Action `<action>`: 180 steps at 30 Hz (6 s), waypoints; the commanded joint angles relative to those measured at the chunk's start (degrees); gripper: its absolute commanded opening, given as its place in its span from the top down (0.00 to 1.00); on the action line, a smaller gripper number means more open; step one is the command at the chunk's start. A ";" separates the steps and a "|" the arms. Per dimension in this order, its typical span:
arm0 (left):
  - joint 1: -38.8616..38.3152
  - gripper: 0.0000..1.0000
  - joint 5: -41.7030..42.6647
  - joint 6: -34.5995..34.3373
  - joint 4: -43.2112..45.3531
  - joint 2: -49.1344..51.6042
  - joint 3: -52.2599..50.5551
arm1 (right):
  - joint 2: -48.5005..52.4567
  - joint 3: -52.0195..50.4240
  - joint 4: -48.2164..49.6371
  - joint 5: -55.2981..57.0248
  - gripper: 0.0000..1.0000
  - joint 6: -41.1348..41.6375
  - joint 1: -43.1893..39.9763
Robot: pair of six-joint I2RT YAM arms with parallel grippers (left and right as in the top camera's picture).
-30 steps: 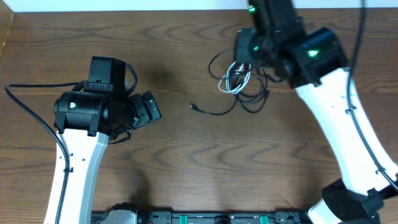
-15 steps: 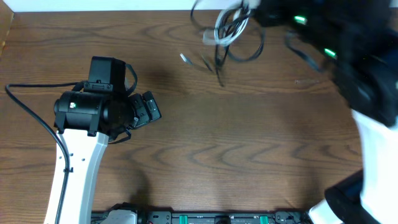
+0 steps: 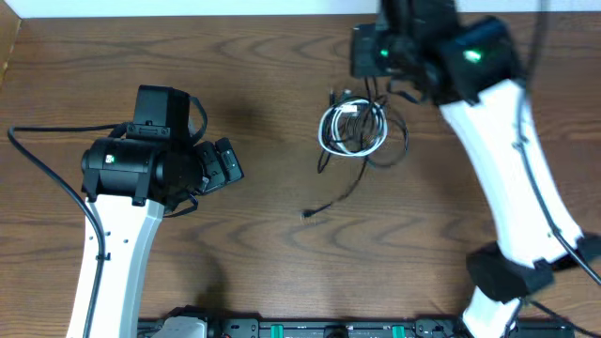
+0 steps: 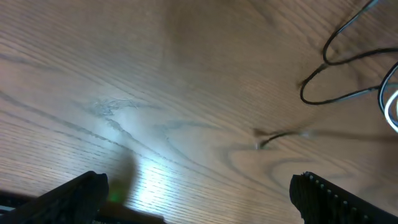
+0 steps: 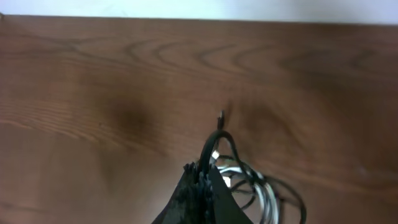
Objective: Untangle cables
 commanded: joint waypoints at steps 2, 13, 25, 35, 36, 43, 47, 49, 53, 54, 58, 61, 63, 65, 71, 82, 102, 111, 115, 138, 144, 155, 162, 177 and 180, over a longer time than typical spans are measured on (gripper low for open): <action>0.28 0.02 0.48 -0.28 -0.22 0.00 0.35 | -5.99 10.23 3.41 -1.22 0.99 -5.22 0.28; 0.31 0.02 0.48 -0.28 -0.22 0.00 0.35 | -5.64 8.00 -6.64 3.15 0.99 1.68 0.28; 0.31 0.02 0.48 -0.28 -0.22 0.00 0.35 | -5.70 4.48 9.11 -29.90 0.99 6.16 -2.21; 0.31 0.02 0.48 -0.28 -0.22 0.00 0.35 | -5.31 1.44 -9.40 15.39 0.99 15.85 0.72; 0.28 0.02 0.48 -0.28 -0.22 0.00 0.35 | -4.48 -0.17 -9.90 11.52 0.99 13.51 1.36; 0.31 0.02 0.48 -0.28 -0.22 0.00 0.35 | -4.09 -1.79 -5.07 -11.47 0.99 6.16 1.14; 0.28 0.02 0.48 -0.28 -0.22 0.00 0.35 | -4.26 -1.09 -4.48 -10.82 0.98 6.12 0.87; 0.31 0.02 0.48 -0.28 -0.22 0.00 0.35 | -4.15 -1.68 -5.31 -10.84 0.98 4.70 0.90; 0.28 0.02 0.48 -0.28 -0.22 0.00 0.35 | -4.11 -4.28 -6.21 -10.84 0.99 -2.14 1.55; 0.31 0.02 0.50 -0.28 -0.22 0.00 0.35 | -4.09 -5.55 -6.19 -10.86 0.98 -4.02 1.88; 0.31 0.02 0.48 -0.28 -0.22 0.00 0.35 | -4.09 -10.78 -5.79 -10.29 0.69 -6.84 2.27; 0.31 0.02 0.50 -0.28 -0.22 0.00 0.35 | -4.09 -14.84 -4.26 -9.11 0.57 -6.43 1.86; 0.31 0.02 0.48 -0.28 -0.22 0.00 0.35 | -4.09 -16.52 -3.32 -8.66 0.53 -6.23 1.66; 0.28 0.02 0.50 -0.28 -0.22 0.00 0.35 | -4.04 -17.55 -2.89 -8.48 0.41 -6.23 1.62; 0.28 0.02 0.50 -0.28 -0.22 0.00 0.35 | -4.04 -21.35 -3.17 -7.56 0.19 -6.29 1.64; 0.28 0.02 0.48 -0.28 -0.22 0.00 0.35 | -3.93 -40.57 8.57 -10.43 0.40 -6.25 3.15; 0.31 0.02 0.48 -0.28 -0.22 0.00 0.35 | -8.96 8.13 0.98 -14.23 0.99 -4.94 2.16; 0.31 0.02 0.48 -0.28 -0.22 0.00 0.35 | -9.44 9.77 -4.26 -4.46 0.98 -4.37 2.16; 0.31 0.02 0.48 -0.28 -0.22 0.00 0.35 | -7.65 4.00 -8.48 4.22 0.98 18.60 2.16; 0.31 0.02 0.48 -0.28 -0.22 0.00 0.35 | -7.37 -3.34 0.92 -9.05 0.99 2.19 2.47; 0.31 0.02 0.48 -0.28 -0.22 0.00 0.35 | -7.89 -3.32 6.45 -22.18 0.98 -6.56 2.67; 0.31 0.02 0.48 -0.28 -0.22 0.00 0.35 | -4.90 -4.31 -4.42 -4.55 0.99 0.61 2.91; 0.31 0.02 0.50 -0.28 -0.22 0.02 0.35 | -3.10 -4.31 -4.90 -7.15 0.99 -7.50 2.91; 0.31 0.02 0.48 -0.28 -0.22 0.00 0.35 | 1.18 -4.83 -13.09 2.84 0.02 3.61 2.91; 0.31 0.02 0.48 -0.28 -0.22 0.00 0.35 | 2.62 -5.88 -14.05 1.92 0.01 3.56 2.93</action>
